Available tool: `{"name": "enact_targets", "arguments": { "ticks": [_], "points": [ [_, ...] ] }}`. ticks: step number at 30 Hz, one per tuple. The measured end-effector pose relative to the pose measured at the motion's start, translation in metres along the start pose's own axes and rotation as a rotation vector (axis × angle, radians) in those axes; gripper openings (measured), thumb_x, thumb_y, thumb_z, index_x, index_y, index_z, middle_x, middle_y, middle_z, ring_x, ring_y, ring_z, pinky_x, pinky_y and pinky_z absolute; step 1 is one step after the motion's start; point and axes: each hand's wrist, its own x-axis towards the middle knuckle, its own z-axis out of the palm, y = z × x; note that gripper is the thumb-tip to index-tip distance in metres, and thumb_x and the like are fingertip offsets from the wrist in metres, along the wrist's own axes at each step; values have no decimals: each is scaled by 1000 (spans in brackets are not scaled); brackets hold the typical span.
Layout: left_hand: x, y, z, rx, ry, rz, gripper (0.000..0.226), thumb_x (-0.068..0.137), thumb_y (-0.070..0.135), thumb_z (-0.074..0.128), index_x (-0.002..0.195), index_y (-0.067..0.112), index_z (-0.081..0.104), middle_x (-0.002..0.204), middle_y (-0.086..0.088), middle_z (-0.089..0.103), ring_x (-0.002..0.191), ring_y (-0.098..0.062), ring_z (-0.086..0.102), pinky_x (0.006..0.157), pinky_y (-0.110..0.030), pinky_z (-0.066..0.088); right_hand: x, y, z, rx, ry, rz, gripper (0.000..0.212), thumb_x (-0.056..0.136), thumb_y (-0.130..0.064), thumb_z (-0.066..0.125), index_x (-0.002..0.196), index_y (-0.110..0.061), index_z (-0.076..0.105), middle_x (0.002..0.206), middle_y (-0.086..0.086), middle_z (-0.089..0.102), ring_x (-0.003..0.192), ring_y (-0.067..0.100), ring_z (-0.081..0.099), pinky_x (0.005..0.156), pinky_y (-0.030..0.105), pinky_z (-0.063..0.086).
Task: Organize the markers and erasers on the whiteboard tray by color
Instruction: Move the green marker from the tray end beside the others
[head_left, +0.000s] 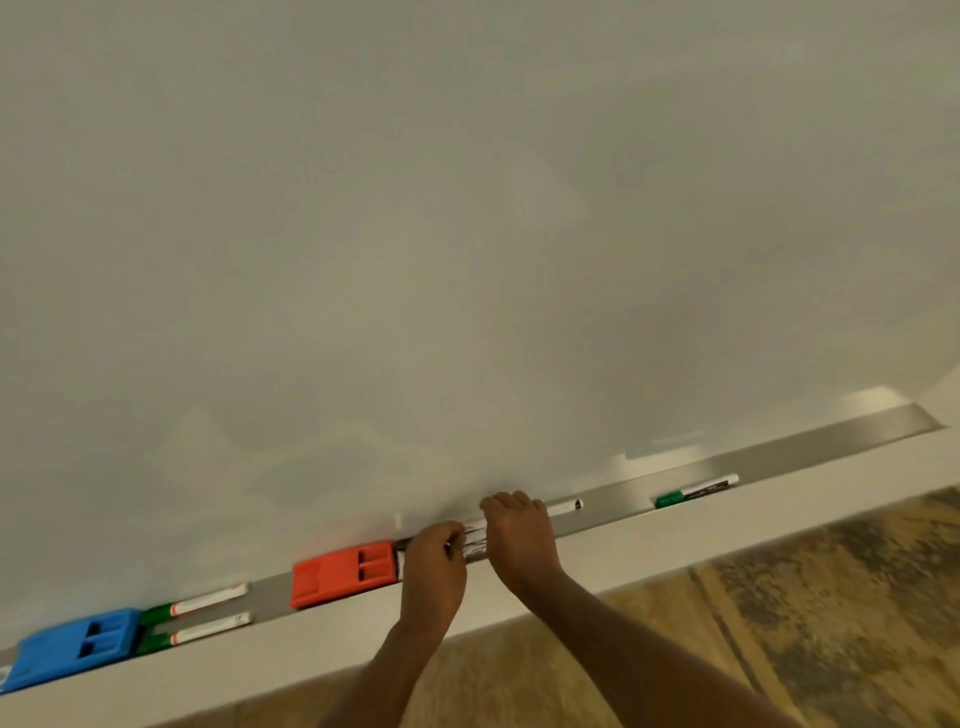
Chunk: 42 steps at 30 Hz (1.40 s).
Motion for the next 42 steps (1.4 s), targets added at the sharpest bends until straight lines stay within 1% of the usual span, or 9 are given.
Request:
{"name": "enact_targets", "arguments": {
  "ticks": [2, 5, 8, 13, 20, 24, 29, 35, 42],
  "points": [
    [-4, 10, 18, 20, -92, -5, 23, 90, 6, 55, 109, 7, 68, 111, -10, 69, 105, -22, 62, 93, -22, 41, 0, 27, -3, 20, 2, 84, 22, 76, -1, 61, 95, -11, 67, 90, 7, 71, 82, 27, 63, 71, 37, 51],
    [-12, 19, 45, 74, -230, -10, 29, 92, 16, 54, 120, 13, 61, 125, -5, 62, 119, -17, 54, 99, -18, 35, -4, 60, -10, 3, 4, 177, 24, 72, 5, 63, 91, -8, 69, 83, 9, 72, 73, 28, 64, 65, 35, 50],
    [-17, 23, 64, 164, -309, -28, 36, 94, 23, 52, 130, 19, 53, 137, -1, 53, 128, -15, 46, 108, -24, 32, -8, 86, -12, -3, 2, 232, 26, 74, 5, 64, 96, -8, 69, 84, 9, 72, 75, 26, 63, 67, 35, 50],
    [-15, 32, 81, 231, -365, 38, 41, 94, 24, 50, 135, 17, 47, 141, 0, 48, 132, -14, 40, 110, -23, 28, -10, 118, -17, -17, -15, 308, 14, 82, -1, 59, 92, -10, 65, 83, 6, 70, 76, 25, 60, 66, 33, 48],
    [-5, 51, 104, 264, -441, 149, 44, 95, 22, 49, 138, 14, 43, 144, -1, 44, 135, -12, 35, 111, -21, 23, -11, 162, -35, -43, -40, 409, 19, 69, 9, 58, 82, -5, 62, 74, 13, 66, 72, 33, 58, 58, 35, 44],
    [0, 75, 125, 269, -514, 208, 44, 94, 21, 51, 137, 12, 43, 142, -6, 45, 134, -16, 35, 110, -24, 25, -11, 191, -45, -64, -2, 474, 19, 70, 10, 56, 83, -4, 60, 77, 14, 65, 73, 35, 58, 57, 36, 44],
    [-2, 117, 160, 168, -610, 121, 51, 93, 25, 54, 140, 16, 37, 146, -7, 40, 136, -20, 35, 111, -29, 29, -11, 234, -60, -101, 2, 620, 18, 79, -3, 60, 96, -6, 59, 93, 12, 65, 82, 29, 58, 68, 38, 49],
    [4, 151, 190, 109, -677, 39, 60, 92, 29, 55, 144, 18, 28, 147, -11, 36, 135, -25, 38, 109, -33, 34, -9, 279, -70, -27, 27, 803, 22, 83, -3, 55, 105, -3, 52, 103, 17, 59, 93, 32, 54, 79, 44, 49],
    [12, 158, 206, 112, -722, -60, 64, 87, 31, 61, 140, 13, 30, 146, -14, 37, 133, -29, 39, 106, -36, 37, -9, 292, -65, -21, -69, 810, 20, 92, -14, 44, 110, -7, 50, 110, 15, 58, 109, 36, 46, 91, 48, 40]
  ]
}}
